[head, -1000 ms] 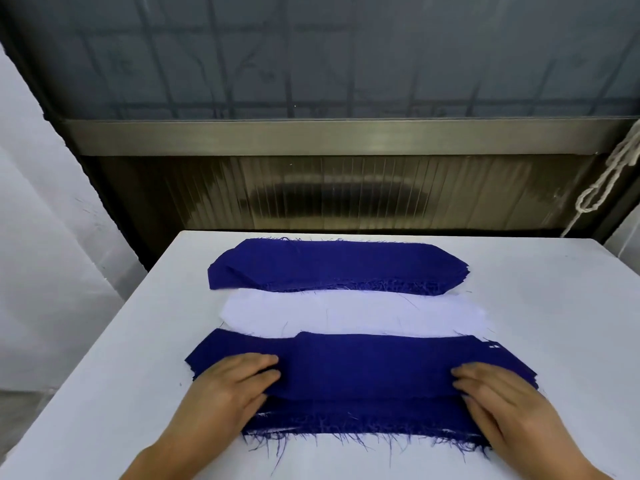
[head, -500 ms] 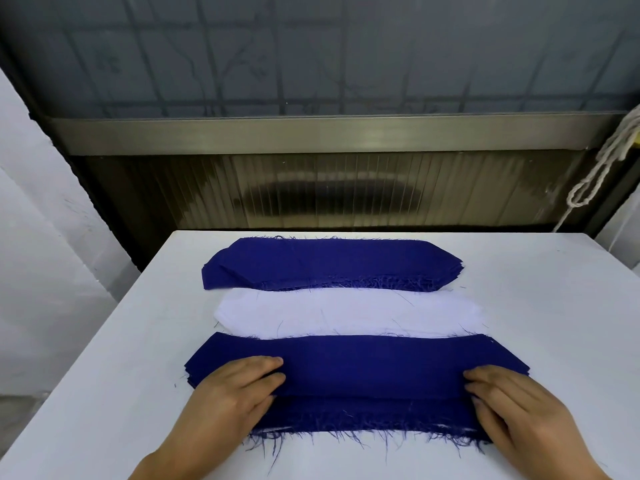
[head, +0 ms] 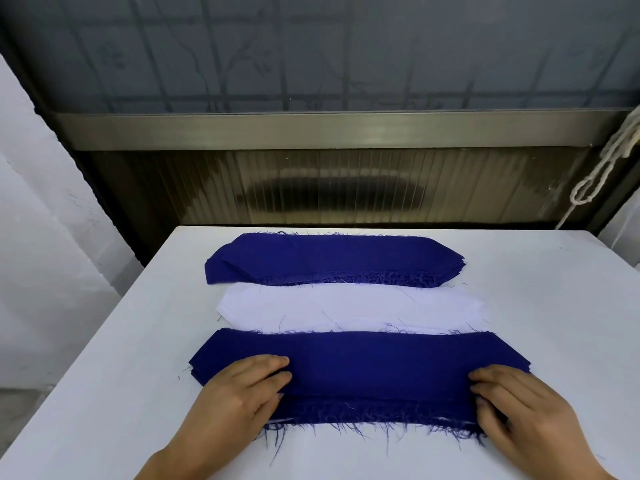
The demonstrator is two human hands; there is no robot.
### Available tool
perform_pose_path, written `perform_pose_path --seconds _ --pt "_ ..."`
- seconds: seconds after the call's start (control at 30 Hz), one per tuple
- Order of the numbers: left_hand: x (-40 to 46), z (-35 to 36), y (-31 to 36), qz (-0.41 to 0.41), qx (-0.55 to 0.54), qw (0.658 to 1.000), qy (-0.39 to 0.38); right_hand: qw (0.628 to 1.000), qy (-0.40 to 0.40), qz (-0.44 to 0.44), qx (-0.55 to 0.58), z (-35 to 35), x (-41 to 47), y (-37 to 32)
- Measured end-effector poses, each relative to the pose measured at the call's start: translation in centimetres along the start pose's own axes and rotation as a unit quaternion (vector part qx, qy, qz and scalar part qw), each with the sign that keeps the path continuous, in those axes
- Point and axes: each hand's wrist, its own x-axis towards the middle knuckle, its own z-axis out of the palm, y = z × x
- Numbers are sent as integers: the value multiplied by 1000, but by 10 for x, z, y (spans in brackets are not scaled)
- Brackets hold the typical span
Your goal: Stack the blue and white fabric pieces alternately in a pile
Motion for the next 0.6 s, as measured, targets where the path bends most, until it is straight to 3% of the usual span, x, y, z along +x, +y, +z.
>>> perform_pose_path --seconds 0.6 --pt "-8 2 2 -32 -61 998 -11 1000 -9 18 8 -9 1 -3"
